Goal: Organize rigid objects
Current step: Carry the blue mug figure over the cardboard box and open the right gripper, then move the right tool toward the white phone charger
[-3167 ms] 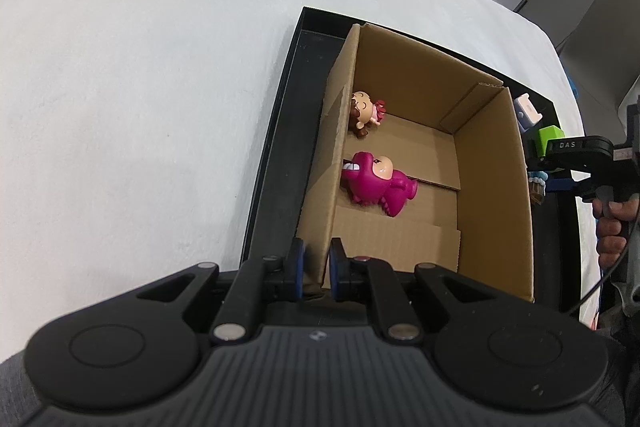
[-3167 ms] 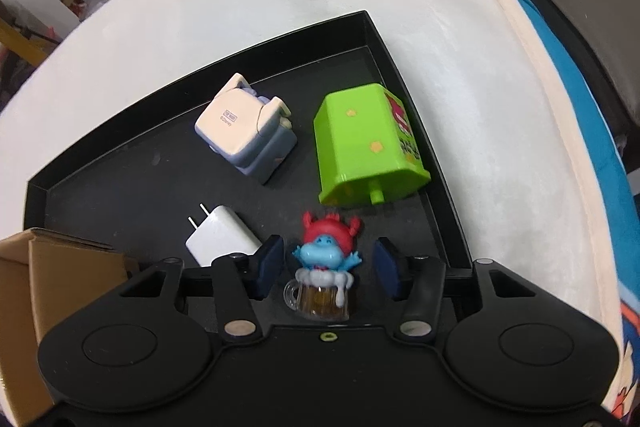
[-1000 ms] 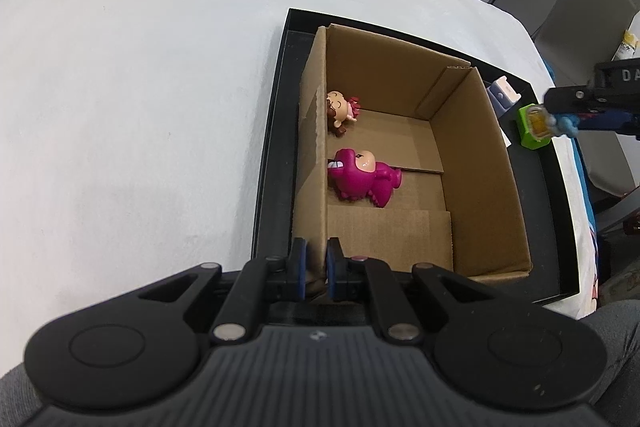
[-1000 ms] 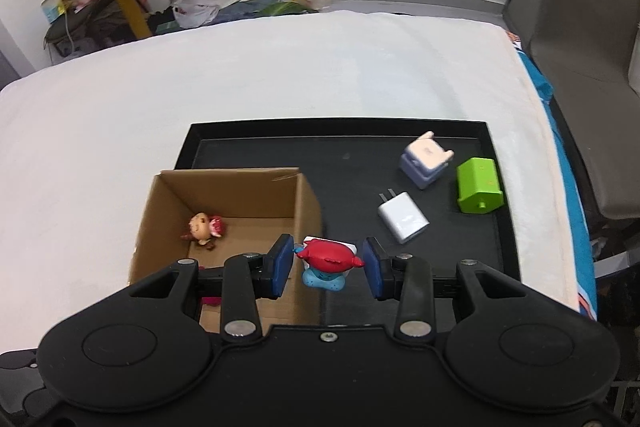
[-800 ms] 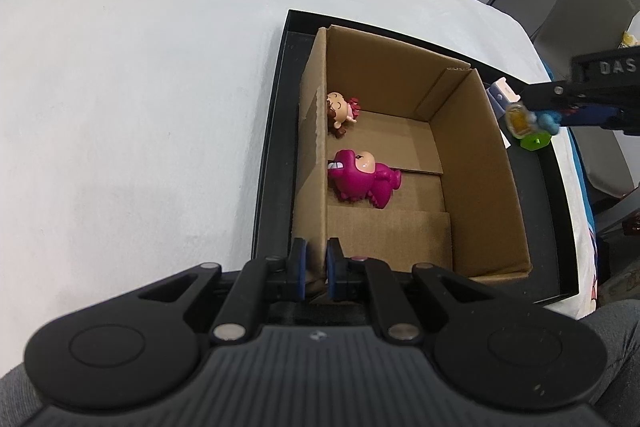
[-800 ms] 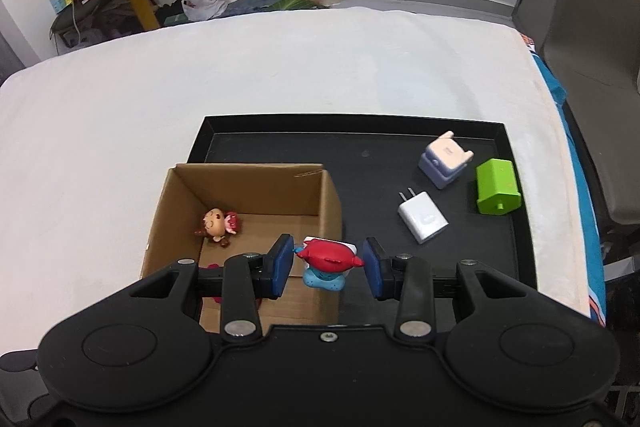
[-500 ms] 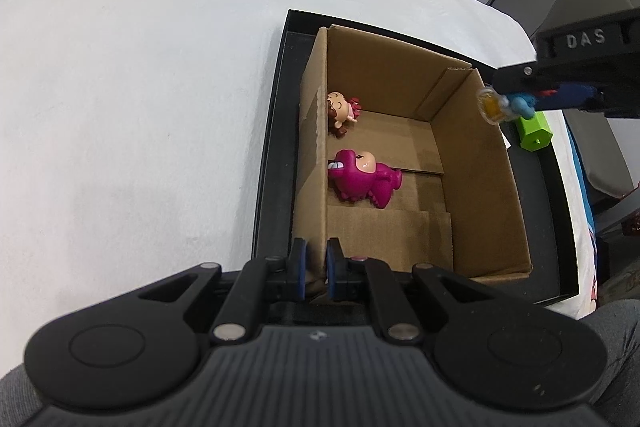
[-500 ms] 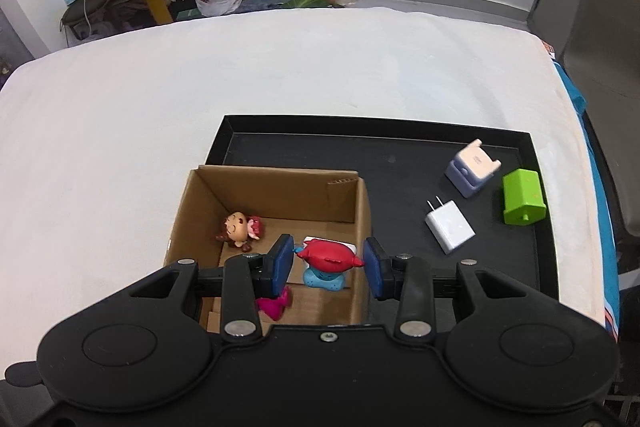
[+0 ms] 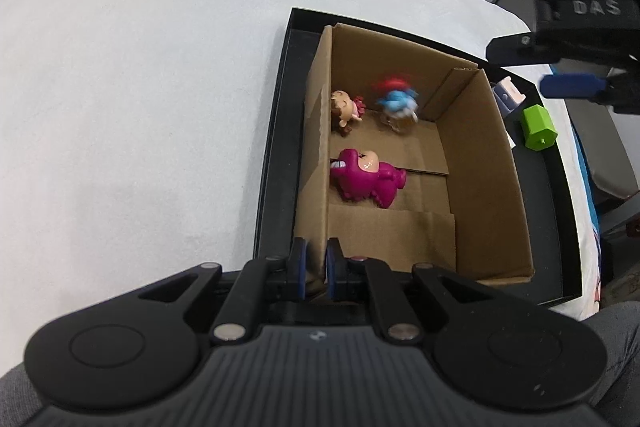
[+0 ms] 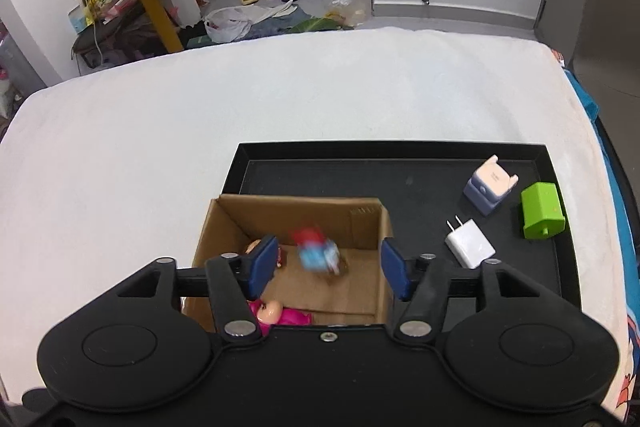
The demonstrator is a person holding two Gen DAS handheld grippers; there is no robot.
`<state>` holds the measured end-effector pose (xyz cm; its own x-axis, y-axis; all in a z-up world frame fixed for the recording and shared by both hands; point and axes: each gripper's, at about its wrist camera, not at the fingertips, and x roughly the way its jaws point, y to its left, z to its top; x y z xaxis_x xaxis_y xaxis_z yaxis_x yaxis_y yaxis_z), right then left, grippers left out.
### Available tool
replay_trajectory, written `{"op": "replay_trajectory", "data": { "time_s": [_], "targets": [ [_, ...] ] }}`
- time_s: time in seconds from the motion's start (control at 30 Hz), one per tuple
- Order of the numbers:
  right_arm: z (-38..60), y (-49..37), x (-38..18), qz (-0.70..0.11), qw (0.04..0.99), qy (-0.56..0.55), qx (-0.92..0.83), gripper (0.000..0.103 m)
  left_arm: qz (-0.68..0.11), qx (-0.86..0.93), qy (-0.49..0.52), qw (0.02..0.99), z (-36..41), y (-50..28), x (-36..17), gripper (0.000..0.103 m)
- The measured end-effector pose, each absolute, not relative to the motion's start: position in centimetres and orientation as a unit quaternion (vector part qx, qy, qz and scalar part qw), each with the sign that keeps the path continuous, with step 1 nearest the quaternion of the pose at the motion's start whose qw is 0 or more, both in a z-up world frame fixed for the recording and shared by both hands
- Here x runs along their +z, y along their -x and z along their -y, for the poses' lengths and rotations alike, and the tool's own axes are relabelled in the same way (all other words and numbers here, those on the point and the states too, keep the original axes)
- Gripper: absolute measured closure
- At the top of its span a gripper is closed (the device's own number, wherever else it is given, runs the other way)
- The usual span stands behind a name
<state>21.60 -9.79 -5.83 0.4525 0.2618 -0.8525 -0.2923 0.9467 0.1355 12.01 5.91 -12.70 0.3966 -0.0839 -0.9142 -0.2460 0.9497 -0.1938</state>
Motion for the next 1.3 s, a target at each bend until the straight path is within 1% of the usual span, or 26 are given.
{"op": "replay_trajectory", "data": {
  "time_s": [0.1,0.27,0.33,0.6,0.7,0.83,1.3],
  "targets": [
    [10.4,-21.1,-5.5,-0.493,0.854,0.013,0.167,0.027,-0.547,0.051,0.152,0.822,-5.9,-12.0,-12.7,0.094],
    [11.8,-20.7,-5.5,-0.501,0.849,0.010,0.168,0.023,-0.547,0.055,0.146,0.822,-5.6,-12.1,-12.6,0.094],
    [12.4,-20.5,-5.5,-0.501,0.849,0.009,0.167,0.020,-0.548,0.058,0.145,0.822,-5.6,-12.1,-12.5,0.094],
    [15.1,-20.3,-5.4,-0.502,0.849,-0.007,0.165,0.020,-0.549,0.066,0.146,0.821,-5.4,-12.2,-12.4,0.094],
    [16.1,-20.3,-5.4,-0.503,0.849,-0.015,0.164,0.017,-0.549,0.069,0.145,0.820,-5.4,-12.2,-12.3,0.094],
    [17.4,-20.4,-5.6,-0.502,0.848,-0.026,0.164,0.017,-0.550,0.074,0.139,0.820,-5.1,-12.3,-12.3,0.095],
    [21.7,-21.7,-7.5,-0.515,0.840,-0.065,0.156,0.013,-0.548,0.087,0.134,0.821,-4.7,-12.3,-12.0,0.095]
  ]
}}
